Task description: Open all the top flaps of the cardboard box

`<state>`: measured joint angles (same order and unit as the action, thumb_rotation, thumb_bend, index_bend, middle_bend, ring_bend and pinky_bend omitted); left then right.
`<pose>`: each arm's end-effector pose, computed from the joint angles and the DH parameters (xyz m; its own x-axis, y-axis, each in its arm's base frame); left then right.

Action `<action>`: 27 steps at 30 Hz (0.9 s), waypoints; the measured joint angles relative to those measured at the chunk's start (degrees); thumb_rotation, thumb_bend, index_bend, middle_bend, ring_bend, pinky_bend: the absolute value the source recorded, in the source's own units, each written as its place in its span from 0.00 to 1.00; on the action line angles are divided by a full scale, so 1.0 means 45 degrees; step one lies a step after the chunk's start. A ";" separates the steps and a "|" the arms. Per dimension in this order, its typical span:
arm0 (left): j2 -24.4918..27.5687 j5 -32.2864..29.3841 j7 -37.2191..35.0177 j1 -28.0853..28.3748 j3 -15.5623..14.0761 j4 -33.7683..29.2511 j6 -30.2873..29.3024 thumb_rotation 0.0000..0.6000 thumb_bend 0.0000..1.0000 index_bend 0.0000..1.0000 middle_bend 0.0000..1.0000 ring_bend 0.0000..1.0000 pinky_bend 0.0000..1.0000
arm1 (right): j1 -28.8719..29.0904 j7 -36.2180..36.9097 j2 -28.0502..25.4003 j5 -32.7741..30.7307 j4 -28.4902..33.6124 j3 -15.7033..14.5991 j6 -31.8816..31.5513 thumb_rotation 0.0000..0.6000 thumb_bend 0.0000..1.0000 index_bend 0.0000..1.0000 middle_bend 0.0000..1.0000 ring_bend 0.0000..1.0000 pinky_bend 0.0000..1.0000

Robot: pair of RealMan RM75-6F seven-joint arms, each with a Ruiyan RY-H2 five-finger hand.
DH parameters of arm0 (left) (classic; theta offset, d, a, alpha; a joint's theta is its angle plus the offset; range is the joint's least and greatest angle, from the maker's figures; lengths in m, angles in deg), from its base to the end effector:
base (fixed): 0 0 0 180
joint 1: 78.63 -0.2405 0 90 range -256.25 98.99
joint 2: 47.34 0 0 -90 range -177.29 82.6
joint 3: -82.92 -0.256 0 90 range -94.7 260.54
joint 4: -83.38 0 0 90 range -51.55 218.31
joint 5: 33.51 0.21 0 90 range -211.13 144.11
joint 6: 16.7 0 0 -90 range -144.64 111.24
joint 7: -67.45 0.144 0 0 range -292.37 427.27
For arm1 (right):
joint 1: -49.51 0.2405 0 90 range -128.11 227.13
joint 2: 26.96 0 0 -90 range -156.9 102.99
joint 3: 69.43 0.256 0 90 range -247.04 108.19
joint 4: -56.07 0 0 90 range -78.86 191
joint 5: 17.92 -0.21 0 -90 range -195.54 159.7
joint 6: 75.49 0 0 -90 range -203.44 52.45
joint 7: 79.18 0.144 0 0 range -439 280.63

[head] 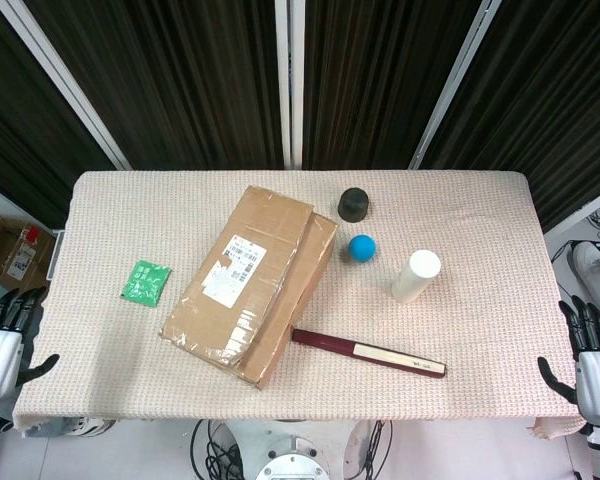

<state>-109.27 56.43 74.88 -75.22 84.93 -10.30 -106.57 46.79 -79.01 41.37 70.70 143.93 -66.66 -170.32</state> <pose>-0.3009 0.1695 0.1740 0.5241 -0.0639 0.8492 0.8484 -0.0475 -0.5272 -0.3252 -0.1376 0.1620 0.4053 0.1132 0.9072 -0.9140 0.0689 0.3998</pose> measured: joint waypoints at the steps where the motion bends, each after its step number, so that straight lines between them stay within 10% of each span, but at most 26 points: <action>1: -0.0013 -0.0020 -0.0025 0.0031 -0.0004 0.0040 0.0075 1.00 0.00 0.09 0.16 0.12 0.23 | -0.0061 0.0013 0.0002 0.0002 -0.0036 0.0015 -0.0084 1.00 0.22 0.00 0.00 0.00 0.00; 13: 0.0229 0.0222 0.0079 0.0276 0.0357 -0.0182 -0.0213 1.00 0.00 0.08 0.18 0.13 0.22 | -0.0121 0.0239 -0.0159 0.0035 -0.0022 0.0099 -0.0098 1.00 0.22 0.00 0.00 0.00 0.00; 27: 0.1623 0.0364 0.0428 0.2532 0.1718 -0.3640 0.1700 0.97 0.00 0.12 0.18 0.13 0.22 | 0.0094 0.0278 0.0090 -0.0117 -0.0394 0.0191 0.0346 1.00 0.22 0.00 0.00 0.00 0.00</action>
<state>-101.97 58.07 76.80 -63.82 92.66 -26.68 -98.92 47.21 -77.76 41.77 70.18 142.16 -65.80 -168.76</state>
